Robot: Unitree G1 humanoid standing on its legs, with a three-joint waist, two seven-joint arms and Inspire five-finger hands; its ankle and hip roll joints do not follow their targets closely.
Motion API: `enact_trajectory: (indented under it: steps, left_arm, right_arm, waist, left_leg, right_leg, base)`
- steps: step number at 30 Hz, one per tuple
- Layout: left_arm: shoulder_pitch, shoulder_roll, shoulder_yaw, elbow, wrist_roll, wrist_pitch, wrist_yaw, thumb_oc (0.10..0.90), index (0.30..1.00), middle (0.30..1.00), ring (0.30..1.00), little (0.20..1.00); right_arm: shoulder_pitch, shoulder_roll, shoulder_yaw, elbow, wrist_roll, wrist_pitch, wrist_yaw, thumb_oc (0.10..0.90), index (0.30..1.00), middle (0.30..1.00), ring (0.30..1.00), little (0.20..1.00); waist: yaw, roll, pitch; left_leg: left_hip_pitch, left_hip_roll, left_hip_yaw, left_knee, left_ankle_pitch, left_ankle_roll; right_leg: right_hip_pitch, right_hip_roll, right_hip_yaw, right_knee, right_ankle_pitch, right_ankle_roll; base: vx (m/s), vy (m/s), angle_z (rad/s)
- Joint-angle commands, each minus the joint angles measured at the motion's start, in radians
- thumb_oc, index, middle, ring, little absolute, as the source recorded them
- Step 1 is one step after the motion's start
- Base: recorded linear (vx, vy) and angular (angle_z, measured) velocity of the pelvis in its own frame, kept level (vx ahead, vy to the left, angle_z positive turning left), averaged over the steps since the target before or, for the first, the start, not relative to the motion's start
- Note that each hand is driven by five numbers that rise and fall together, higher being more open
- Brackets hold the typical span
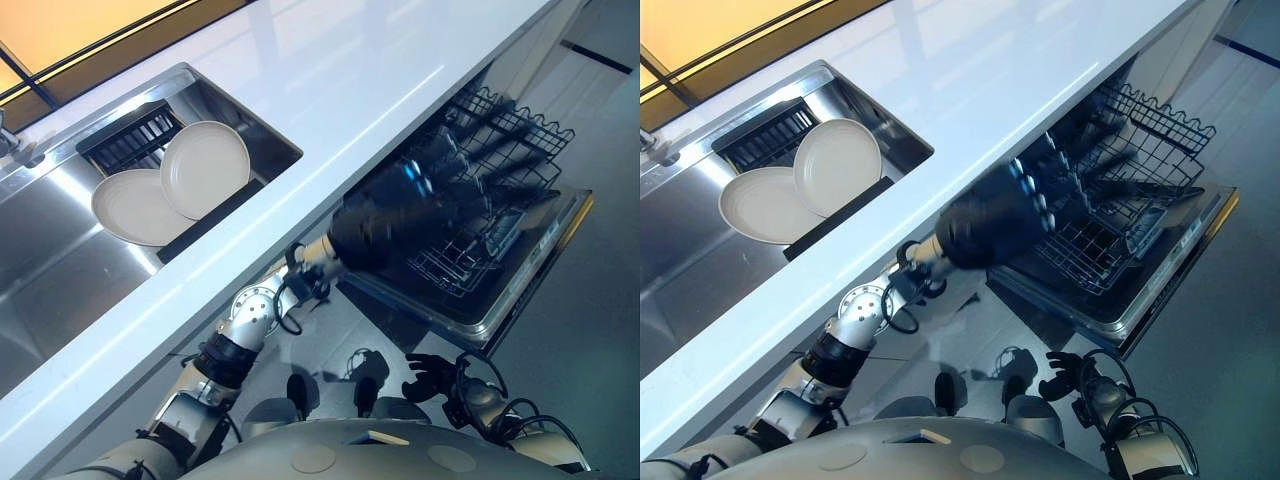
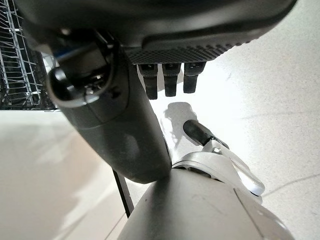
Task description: Pick up plates and place into dishwasher.
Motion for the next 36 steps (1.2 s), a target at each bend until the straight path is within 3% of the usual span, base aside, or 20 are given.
enact_trajectory:
  steps: [1, 2, 4, 7, 9, 12, 20, 25, 30, 36]
  left_arm:
    - [-0.052, -0.034, 0.139, -0.050, 0.042, -0.306, 0.160, 0.800, 0.900, 0.900, 0.900, 0.900]
    - [-0.046, -0.016, 0.168, -0.051, 0.111, -0.360, 0.199, 0.800, 0.900, 0.900, 0.900, 0.900]
    - [-0.036, 0.007, 0.202, -0.063, 0.191, -0.400, 0.260, 0.800, 0.900, 0.900, 0.900, 0.900]
    - [-0.023, 0.108, 0.329, -0.100, 0.500, -0.510, 0.371, 0.800, 0.900, 0.900, 0.900, 0.900]
    - [-0.027, 0.159, 0.391, -0.119, 0.552, -0.496, 0.451, 0.800, 0.900, 0.900, 0.900, 0.900]
    - [-0.030, 0.203, 0.446, -0.127, 0.627, -0.469, 0.473, 0.800, 0.900, 0.900, 0.900, 0.900]
    - [-0.112, 0.462, 0.510, -0.078, 0.997, -0.563, 0.708, 0.800, 0.900, 0.900, 0.900, 0.900]
    - [-0.189, 0.621, 0.506, 0.000, 1.139, -0.520, 0.778, 0.800, 0.900, 0.900, 0.900, 0.900]
    - [-0.239, 0.772, 0.465, 0.131, 1.303, -0.432, 0.755, 0.800, 0.900, 0.900, 0.900, 0.900]
    - [-0.255, 0.886, 0.446, 0.286, 1.352, -0.418, 0.668, 0.800, 0.900, 0.900, 0.900, 0.900]
  right_arm:
    - [0.014, 0.029, 0.034, 0.053, 0.018, -0.010, -0.010, 0.800, 0.900, 0.900, 0.900, 0.900]
    - [0.023, 0.027, 0.031, 0.053, 0.015, -0.011, -0.013, 0.800, 0.900, 0.900, 0.900, 0.900]
    - [0.037, 0.027, 0.025, 0.053, 0.009, -0.018, -0.018, 0.800, 0.900, 0.900, 0.900, 0.900]
    - [0.072, 0.024, 0.008, 0.052, -0.001, -0.038, -0.032, 0.800, 0.900, 0.900, 0.900, 0.900]
    - [0.083, 0.022, 0.002, 0.052, -0.005, -0.054, -0.037, 0.800, 0.900, 0.900, 0.900, 0.900]
    - [0.086, 0.019, 0.000, 0.048, -0.009, -0.065, -0.036, 0.800, 0.900, 0.900, 0.900, 0.900]
    - [0.082, 0.009, 0.003, 0.014, -0.010, -0.068, -0.025, 0.800, 0.900, 0.900, 0.900, 0.900]
    - [0.086, -0.006, 0.009, 0.004, -0.021, -0.044, -0.026, 0.800, 0.900, 0.900, 0.900, 0.900]
    - [0.083, -0.022, 0.003, -0.019, -0.033, -0.025, -0.020, 0.800, 0.900, 0.900, 0.900, 0.900]
    - [0.089, -0.031, -0.008, -0.050, -0.046, -0.021, -0.022, 0.800, 0.900, 0.900, 0.900, 0.900]
  waist:
    - [0.035, 0.005, -0.022]
    - [0.040, 0.005, -0.023]
    - [0.044, 0.005, -0.022]
    - [0.064, 0.004, -0.023]
    - [0.071, 0.003, -0.026]
    - [0.078, 0.002, -0.029]
    - [0.083, 0.007, -0.027]
    - [0.078, 0.018, -0.015]
    - [0.072, 0.028, 0.009]
    - [0.064, 0.032, 0.030]
  left_leg:
    - [-0.014, -0.051, -0.021, 0.018, -0.103, 0.042]
    - [-0.015, -0.053, -0.025, 0.019, -0.102, 0.042]
    - [-0.015, -0.056, -0.033, 0.018, -0.102, 0.042]
    - [-0.021, -0.065, -0.048, 0.017, -0.097, 0.046]
    - [-0.025, -0.070, -0.053, 0.015, -0.096, 0.049]
    - [-0.025, -0.074, -0.054, 0.014, -0.096, 0.052]
    - [-0.026, -0.084, -0.032, 0.025, -0.104, 0.067]
    - [-0.044, -0.090, -0.013, 0.062, -0.116, 0.076]
    - [-0.063, -0.097, -0.001, 0.107, -0.134, 0.088]
    - [-0.077, -0.103, 0.004, 0.119, -0.138, 0.097]
  right_leg:
    - [-0.067, 0.005, 0.010, 0.121, -0.094, 0.053]
    - [-0.064, 0.004, 0.008, 0.118, -0.093, 0.051]
    - [-0.061, 0.003, 0.003, 0.113, -0.092, 0.051]
    - [-0.059, -0.001, -0.007, 0.103, -0.090, 0.050]
    - [-0.062, -0.003, -0.009, 0.101, -0.090, 0.052]
    - [-0.065, -0.004, -0.007, 0.100, -0.090, 0.053]
    - [-0.083, -0.015, 0.010, 0.123, -0.091, 0.069]
    - [-0.107, -0.027, 0.020, 0.154, -0.090, 0.081]
    - [-0.134, -0.036, 0.041, 0.190, -0.087, 0.099]
    - [-0.151, -0.040, 0.063, 0.200, -0.075, 0.119]
  base:
    - [0.09, 0.049, 0.01]
    - [0.07, 0.041, 0.03]
    - [0.06, 0.045, 0.05]
    - [0.07, 0.077, 0.05]
    - [0.07, 0.094, 0.08]
    - [0.06, 0.077, 0.08]
    - [0.09, 0.093, -0.02]
    - [0.05, 0.087, -0.03]
    - [0.05, 0.085, -0.05]
    - [0.04, 0.056, -0.09]
